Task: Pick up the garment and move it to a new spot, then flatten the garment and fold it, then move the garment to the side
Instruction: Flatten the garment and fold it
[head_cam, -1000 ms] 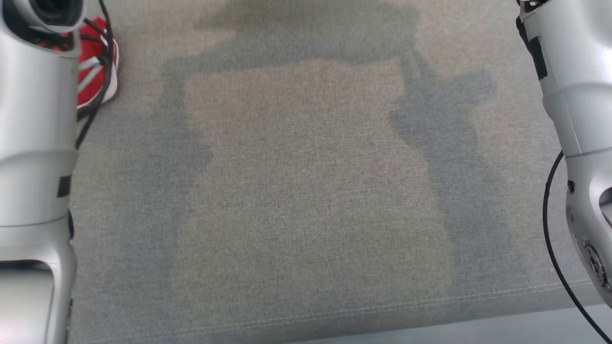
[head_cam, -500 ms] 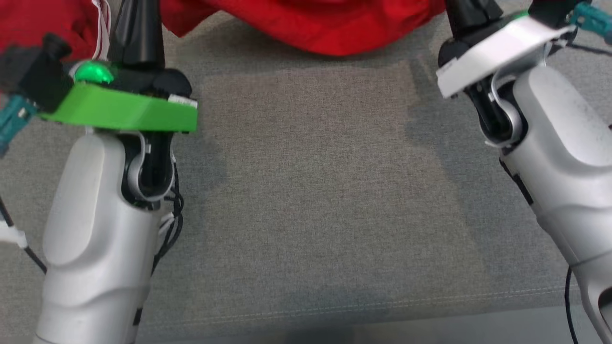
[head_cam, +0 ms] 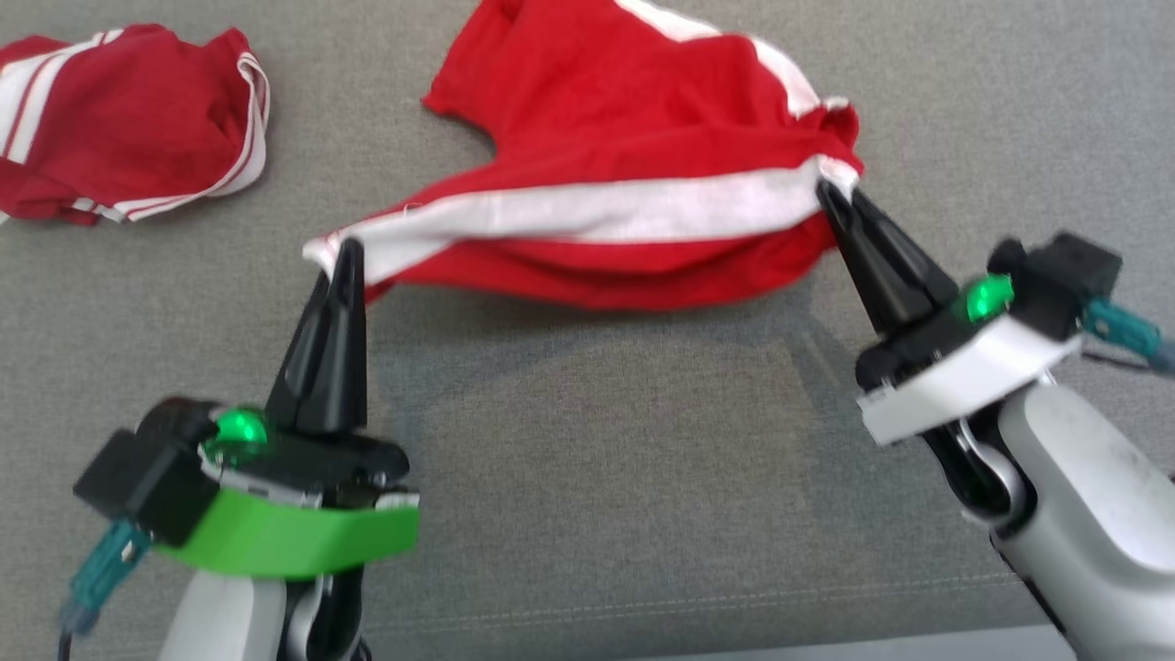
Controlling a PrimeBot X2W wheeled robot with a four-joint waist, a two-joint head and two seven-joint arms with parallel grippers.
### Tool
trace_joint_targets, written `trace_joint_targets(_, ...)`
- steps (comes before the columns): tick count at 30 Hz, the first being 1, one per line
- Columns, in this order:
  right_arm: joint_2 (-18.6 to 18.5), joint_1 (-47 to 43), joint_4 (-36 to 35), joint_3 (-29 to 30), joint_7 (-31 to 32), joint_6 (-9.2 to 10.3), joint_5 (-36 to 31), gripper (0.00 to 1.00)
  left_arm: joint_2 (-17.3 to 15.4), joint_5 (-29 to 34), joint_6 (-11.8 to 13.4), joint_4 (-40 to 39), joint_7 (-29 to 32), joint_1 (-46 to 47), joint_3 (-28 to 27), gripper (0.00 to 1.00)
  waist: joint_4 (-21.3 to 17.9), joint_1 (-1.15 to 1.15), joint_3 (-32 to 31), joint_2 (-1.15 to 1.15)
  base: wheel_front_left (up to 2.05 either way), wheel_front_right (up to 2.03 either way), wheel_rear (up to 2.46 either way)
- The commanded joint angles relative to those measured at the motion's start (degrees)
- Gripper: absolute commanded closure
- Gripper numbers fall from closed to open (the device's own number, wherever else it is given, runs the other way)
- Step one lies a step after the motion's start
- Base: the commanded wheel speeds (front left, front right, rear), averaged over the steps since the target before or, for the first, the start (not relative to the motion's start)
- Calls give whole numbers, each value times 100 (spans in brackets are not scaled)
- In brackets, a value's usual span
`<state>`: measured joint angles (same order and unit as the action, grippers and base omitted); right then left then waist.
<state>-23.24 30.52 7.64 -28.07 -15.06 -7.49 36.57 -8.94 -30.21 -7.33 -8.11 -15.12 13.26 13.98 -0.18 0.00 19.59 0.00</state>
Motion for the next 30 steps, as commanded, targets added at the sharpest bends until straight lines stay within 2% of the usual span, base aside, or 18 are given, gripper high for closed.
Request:
trace_joint_targets(1, -62, -230, -75, 65, -17, 0, -53, 100, 6, 65, -18, -108, -2, -218, -39, 100, 64, 0, -289, 0, 0, 0, 0)
trace_joint_targets(13, -142, -2831, -1303, 679, -17, 0, -47, 100, 308, 610, -15, -1380, -2, -2555, -328, 100, 46, 0, -1120, 0, 0, 0, 0)
trace_joint_targets(17, -182, -3364, -1467, 770, -18, 1, -34, 100, 332, 659, -14, -1620, -2, -2921, -468, 100, -84, 0, -1159, 0, 0, 0, 0)
trace_joint_targets(22, -87, -3518, -1520, 758, -18, 1, 69, 100, 195, 595, -14, -1521, -2, -2984, -384, 100, -255, 0, -1126, 0, 0, 0, 0)
trace_joint_targets(30, 116, -3120, -1136, 360, -18, 0, 181, 100, -187, 405, -14, -707, -3, -2109, -113, 100, -354, 0, -1142, 0, 0, 0, 0)
